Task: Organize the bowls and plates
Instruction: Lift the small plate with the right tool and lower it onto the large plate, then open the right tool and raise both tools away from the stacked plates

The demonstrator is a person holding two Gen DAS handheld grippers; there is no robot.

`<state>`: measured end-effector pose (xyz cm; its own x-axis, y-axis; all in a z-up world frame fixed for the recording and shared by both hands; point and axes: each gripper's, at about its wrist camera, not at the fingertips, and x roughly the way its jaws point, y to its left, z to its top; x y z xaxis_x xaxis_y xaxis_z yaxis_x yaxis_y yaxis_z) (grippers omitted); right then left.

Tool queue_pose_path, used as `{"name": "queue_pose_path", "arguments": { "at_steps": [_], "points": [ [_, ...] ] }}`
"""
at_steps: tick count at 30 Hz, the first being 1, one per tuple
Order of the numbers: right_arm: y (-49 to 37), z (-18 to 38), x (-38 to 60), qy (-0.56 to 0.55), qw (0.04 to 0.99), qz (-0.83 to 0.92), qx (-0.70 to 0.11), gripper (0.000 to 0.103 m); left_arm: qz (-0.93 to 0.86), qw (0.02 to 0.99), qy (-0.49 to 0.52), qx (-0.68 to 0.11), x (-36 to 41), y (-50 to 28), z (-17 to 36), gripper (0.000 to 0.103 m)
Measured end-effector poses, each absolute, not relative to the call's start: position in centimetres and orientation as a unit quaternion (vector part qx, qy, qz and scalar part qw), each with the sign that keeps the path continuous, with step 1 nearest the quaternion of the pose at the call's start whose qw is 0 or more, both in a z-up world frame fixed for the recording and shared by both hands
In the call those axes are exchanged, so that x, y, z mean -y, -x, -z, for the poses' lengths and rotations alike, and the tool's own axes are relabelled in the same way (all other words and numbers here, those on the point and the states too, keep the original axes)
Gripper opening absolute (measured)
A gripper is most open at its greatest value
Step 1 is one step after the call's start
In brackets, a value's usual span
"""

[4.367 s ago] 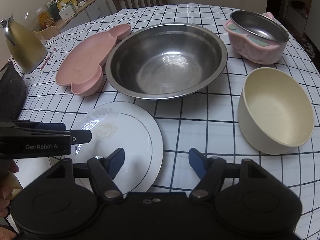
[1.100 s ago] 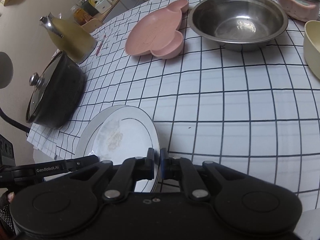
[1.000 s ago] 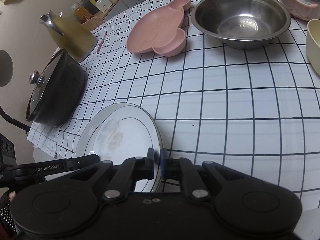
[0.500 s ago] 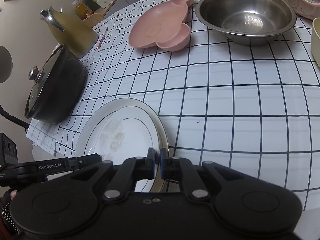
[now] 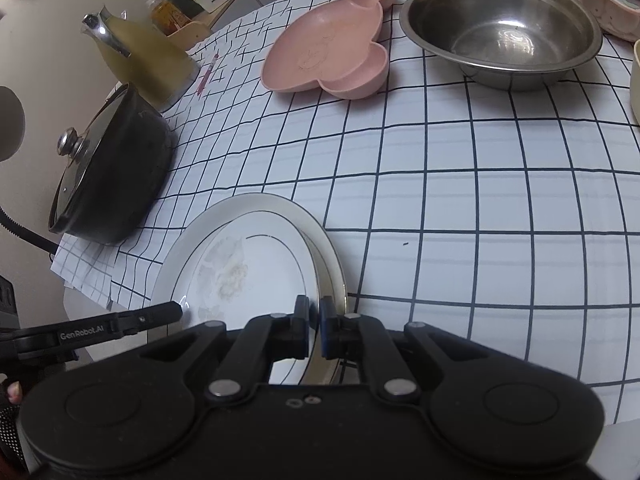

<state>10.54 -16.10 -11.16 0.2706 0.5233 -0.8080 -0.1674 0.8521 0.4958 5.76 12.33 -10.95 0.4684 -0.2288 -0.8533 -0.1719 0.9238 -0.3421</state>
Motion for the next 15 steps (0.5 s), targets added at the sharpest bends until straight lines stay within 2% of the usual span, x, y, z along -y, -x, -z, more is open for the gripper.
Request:
{"name": "queue_pose_path", "arguments": {
  "at_steps": [15],
  "points": [
    [-10.3,11.7,14.8,-0.136,0.789,-0.208,-0.562,0.011,0.035,0.845,0.167,-0.507,-10.7,-5.5,9.9,0.01]
  ]
}}
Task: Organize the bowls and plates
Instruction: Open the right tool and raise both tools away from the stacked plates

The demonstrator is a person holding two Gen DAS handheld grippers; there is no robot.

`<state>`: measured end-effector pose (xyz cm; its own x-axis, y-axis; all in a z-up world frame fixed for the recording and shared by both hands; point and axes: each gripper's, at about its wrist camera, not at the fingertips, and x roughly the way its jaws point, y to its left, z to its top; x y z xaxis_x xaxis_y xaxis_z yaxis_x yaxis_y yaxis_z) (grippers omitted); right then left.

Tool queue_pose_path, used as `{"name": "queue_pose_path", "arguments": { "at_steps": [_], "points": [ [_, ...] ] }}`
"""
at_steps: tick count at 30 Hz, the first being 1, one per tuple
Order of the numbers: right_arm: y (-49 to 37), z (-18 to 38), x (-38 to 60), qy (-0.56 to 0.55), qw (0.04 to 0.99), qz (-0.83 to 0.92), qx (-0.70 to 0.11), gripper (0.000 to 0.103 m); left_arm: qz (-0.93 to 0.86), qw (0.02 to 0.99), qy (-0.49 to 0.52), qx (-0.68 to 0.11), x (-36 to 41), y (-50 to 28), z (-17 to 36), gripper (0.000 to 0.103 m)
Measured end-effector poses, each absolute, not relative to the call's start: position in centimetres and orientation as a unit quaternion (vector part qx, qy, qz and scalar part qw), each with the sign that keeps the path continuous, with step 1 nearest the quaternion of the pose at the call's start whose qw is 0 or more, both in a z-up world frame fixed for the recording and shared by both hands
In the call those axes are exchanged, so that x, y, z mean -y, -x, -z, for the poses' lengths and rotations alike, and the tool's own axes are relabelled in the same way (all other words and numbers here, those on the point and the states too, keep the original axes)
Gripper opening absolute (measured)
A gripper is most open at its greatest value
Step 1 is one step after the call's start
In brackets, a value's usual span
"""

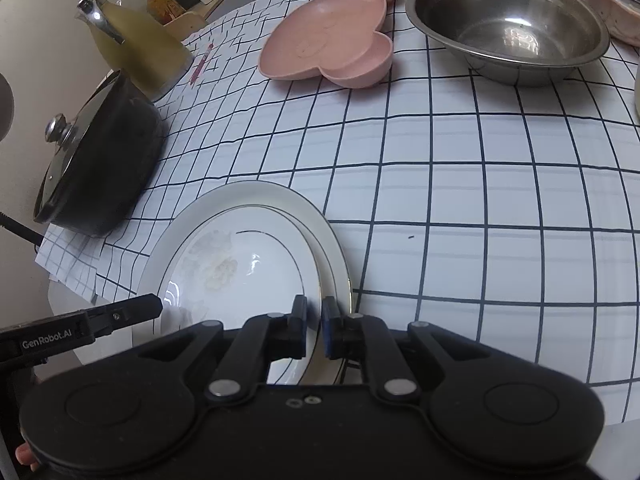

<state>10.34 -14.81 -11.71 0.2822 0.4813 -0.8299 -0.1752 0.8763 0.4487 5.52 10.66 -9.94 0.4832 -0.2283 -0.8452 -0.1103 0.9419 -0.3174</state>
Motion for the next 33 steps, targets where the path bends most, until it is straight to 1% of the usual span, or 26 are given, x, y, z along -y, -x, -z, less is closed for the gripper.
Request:
{"name": "queue_pose_path", "arguments": {
  "at_steps": [7,16,26,33],
  "points": [
    [-9.9,11.3,14.1,-0.12,0.795,-0.205,-0.559,0.021,0.04,0.85,0.155,-0.502,-10.2,-5.3,9.4,0.01],
    [-9.0,9.5,14.3,-0.11,0.808,-0.204,-0.541,0.025,0.045,0.859,0.135,-0.492,-9.6,-4.5,8.3,0.01],
    [-6.5,5.6,13.4,-0.058,0.842,-0.221,-0.489,0.034,0.056,0.882,0.089,-0.459,-7.5,-3.6,5.4,0.01],
    [-5.0,3.3,14.0,-0.046,0.864,-0.214,-0.454,0.04,0.071,0.897,0.062,-0.432,-5.7,-3.2,3.4,0.01]
  ]
}}
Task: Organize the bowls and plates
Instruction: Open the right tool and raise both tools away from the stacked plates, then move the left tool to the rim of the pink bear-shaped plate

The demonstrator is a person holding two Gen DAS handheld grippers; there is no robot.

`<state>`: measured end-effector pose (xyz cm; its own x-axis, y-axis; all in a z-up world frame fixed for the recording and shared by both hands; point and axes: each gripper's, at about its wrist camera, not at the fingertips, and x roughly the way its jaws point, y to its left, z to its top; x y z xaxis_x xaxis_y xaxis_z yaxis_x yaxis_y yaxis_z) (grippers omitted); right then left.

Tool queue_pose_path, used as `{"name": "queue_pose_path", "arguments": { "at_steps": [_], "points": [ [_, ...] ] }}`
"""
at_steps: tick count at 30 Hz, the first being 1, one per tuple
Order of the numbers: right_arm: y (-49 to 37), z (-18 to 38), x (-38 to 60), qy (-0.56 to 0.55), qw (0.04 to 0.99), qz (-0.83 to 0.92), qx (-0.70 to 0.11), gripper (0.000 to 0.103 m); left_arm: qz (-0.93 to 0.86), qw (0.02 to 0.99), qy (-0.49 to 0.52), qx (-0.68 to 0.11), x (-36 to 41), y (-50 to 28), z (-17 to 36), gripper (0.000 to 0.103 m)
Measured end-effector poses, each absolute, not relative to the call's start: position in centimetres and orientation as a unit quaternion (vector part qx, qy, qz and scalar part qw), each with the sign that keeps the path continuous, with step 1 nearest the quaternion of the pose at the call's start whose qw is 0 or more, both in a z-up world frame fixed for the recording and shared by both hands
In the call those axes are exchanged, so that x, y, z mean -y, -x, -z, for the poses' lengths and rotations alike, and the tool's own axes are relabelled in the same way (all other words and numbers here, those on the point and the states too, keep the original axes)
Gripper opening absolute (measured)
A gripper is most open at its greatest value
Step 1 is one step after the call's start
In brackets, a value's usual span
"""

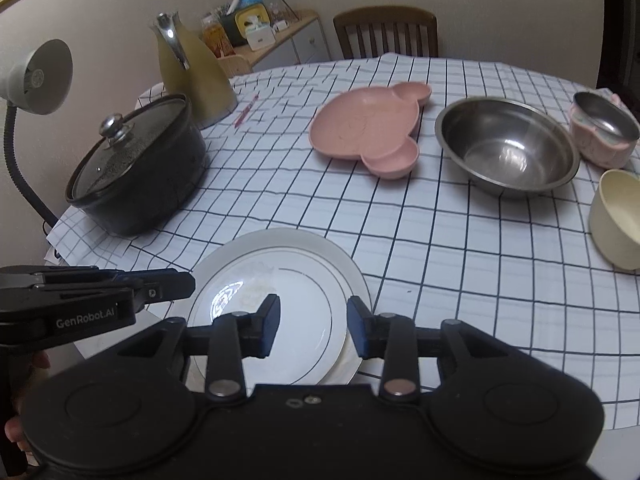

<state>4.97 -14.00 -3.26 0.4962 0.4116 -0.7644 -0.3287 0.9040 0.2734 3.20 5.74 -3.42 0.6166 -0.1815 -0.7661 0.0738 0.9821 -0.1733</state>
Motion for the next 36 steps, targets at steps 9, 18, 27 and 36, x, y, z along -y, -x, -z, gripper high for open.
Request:
{"name": "queue_pose_path", "arguments": {
  "at_steps": [9,18,27,36],
  "points": [
    [-3.9,1.6,15.5,-0.04,0.885,-0.187,-0.425,0.054,0.087,0.907,0.04,-0.41,-3.7,-3.9,2.0,0.011],
    [-4.8,0.6,17.1,-0.048,0.897,-0.168,-0.405,0.068,0.091,0.909,0.029,-0.406,-2.3,-5.9,1.6,0.015],
    [-7.4,0.8,18.8,-0.056,0.898,-0.16,-0.405,0.084,0.072,0.917,0.037,-0.389,-1.3,-9.2,1.0,0.061],
    [-11.3,0.7,19.5,-0.058,0.901,-0.162,-0.399,0.099,0.029,0.926,0.037,-0.375,-0.8,-13.4,-0.1,0.075]
  ]
}}
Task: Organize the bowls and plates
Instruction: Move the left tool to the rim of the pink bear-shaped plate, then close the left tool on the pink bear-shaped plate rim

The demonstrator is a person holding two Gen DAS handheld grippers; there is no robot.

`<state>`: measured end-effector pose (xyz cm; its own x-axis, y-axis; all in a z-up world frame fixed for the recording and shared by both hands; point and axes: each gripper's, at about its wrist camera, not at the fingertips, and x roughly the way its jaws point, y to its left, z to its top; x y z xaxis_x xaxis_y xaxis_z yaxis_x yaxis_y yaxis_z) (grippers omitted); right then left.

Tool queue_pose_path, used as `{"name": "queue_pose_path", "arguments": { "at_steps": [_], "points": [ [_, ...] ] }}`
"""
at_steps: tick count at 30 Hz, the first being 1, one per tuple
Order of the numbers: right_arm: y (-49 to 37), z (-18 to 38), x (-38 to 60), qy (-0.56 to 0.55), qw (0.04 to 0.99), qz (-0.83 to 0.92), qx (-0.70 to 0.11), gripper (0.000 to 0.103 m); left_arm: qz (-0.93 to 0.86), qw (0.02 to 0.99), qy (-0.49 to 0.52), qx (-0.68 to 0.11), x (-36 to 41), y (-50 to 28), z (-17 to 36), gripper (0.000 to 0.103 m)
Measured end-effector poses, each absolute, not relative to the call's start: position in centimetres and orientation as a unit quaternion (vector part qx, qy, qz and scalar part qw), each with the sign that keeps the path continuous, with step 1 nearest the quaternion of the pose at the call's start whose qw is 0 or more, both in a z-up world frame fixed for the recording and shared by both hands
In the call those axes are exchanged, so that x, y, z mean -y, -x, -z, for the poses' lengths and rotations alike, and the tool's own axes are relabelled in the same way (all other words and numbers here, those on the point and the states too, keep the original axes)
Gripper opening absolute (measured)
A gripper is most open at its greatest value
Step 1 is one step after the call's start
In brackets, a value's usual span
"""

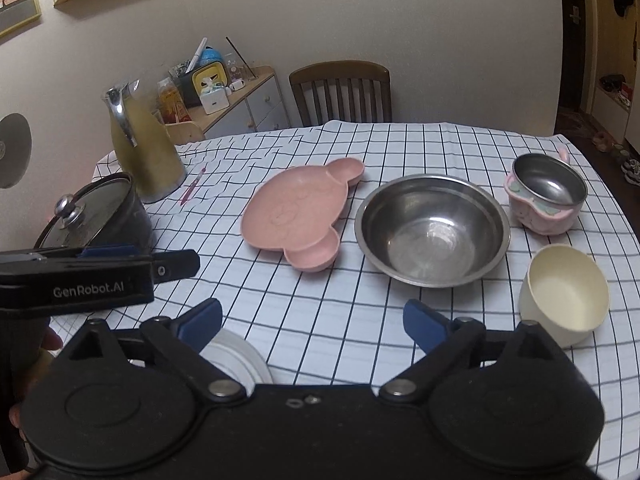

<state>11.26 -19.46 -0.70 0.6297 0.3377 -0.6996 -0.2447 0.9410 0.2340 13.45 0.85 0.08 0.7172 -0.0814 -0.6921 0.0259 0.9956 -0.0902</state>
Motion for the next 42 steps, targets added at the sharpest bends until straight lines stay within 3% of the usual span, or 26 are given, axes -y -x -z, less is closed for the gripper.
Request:
{"name": "queue_pose_path", "arguments": {
  "at_steps": [18,23,34,42],
  "points": [
    [-18.8,3.3,15.0,-0.089,0.889,-0.103,-0.437,0.098,0.074,0.907,-0.011,-0.414,-5.8,-28.3,2.5,0.076],
    [-21.0,5.3,13.7,-0.105,0.881,-0.065,-0.456,0.095,0.086,0.897,-0.016,-0.434,-7.1,-32.7,5.1,0.075],
    [-24.3,9.4,13.1,-0.121,0.861,-0.007,-0.494,0.075,0.094,0.871,-0.01,-0.481,-8.1,-38.1,10.6,0.074],
    [-25.4,11.0,13.3,-0.139,0.848,0.007,-0.511,0.054,0.107,0.859,0.0,-0.501,-7.8,-39.2,12.2,0.047]
  ]
}}
